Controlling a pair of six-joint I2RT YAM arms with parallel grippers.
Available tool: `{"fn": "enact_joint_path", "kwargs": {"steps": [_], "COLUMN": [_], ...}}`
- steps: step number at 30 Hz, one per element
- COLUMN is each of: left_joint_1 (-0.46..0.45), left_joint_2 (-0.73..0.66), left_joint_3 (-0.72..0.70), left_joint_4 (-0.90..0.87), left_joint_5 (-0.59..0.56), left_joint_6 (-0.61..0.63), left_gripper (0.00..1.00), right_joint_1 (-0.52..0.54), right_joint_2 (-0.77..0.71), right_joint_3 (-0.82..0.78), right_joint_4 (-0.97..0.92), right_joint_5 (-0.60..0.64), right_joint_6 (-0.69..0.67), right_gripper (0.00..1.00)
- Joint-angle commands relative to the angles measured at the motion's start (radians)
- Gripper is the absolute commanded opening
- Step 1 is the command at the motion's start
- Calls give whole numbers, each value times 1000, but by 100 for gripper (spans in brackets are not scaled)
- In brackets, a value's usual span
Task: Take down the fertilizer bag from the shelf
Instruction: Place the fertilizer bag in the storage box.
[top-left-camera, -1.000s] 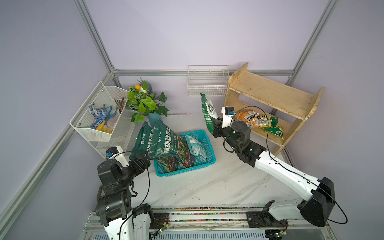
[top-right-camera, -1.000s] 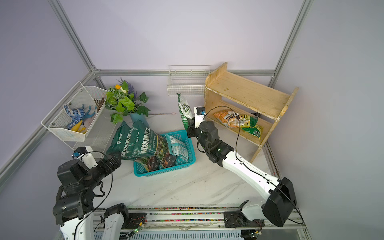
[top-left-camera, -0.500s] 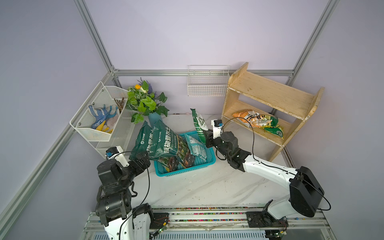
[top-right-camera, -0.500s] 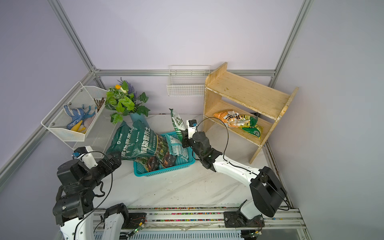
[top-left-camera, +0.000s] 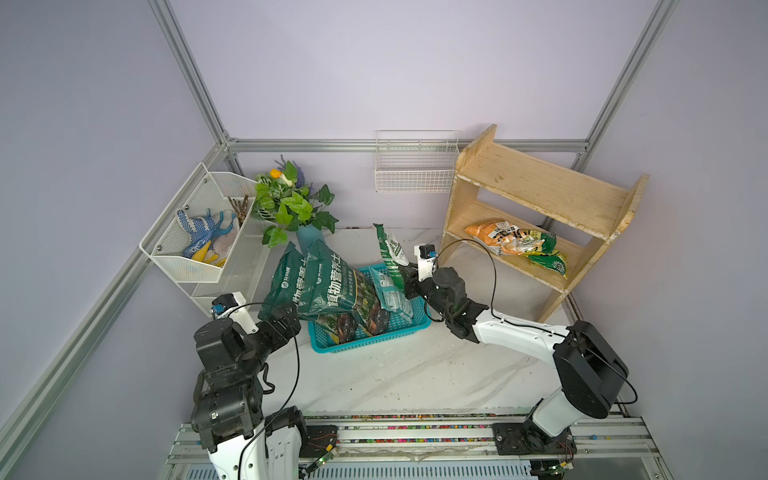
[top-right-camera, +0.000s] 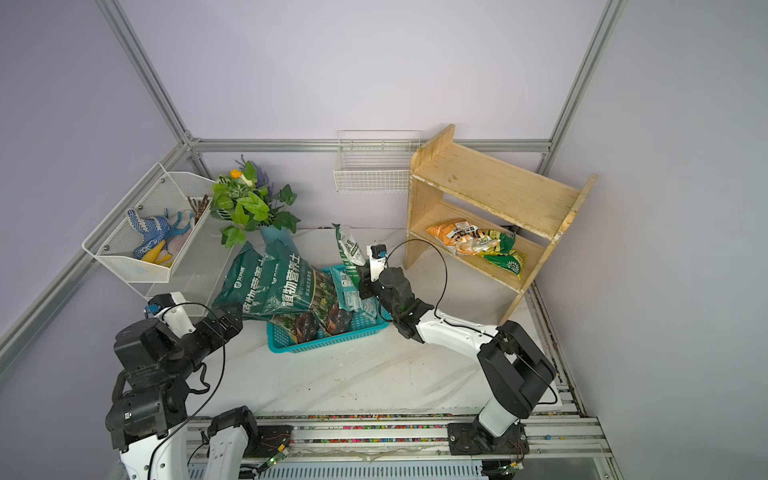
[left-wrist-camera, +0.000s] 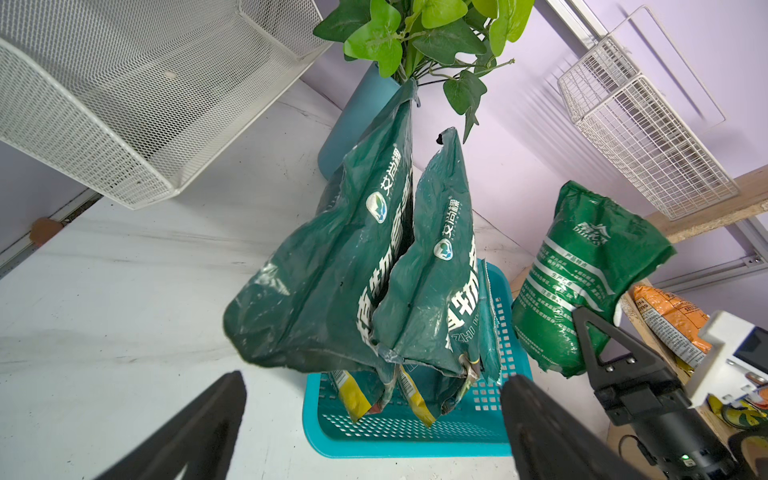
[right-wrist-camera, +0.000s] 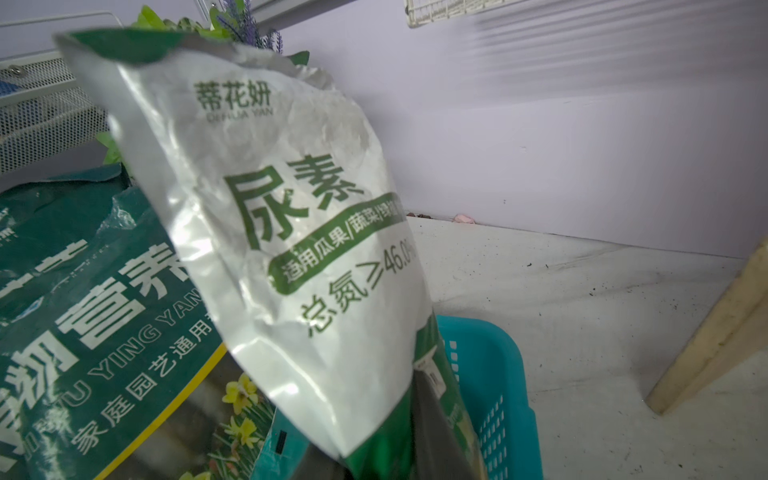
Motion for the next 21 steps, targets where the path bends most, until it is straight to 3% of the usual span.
{"fn": "enact_joint_path", "kwargs": {"steps": [1,15,21], "left_joint_1": [5,5,7], "left_joint_2": [-10,-9,-9], "left_joint_3": [-8,-8,-8], "left_joint_4": [7,7,7], "left_joint_5": [13,15,16], "left_joint_6": [1,1,1], "left_gripper": [100,100,100], "right_joint_1": [8,6,1], "right_joint_2": [-5,118,183], "right_joint_3": [14,-25,-120], "right_joint_4": [207,292,455], "right_joint_5": [0,50,90], "right_joint_6": [11,-35,-82], "right_gripper": [0,0,0]}}
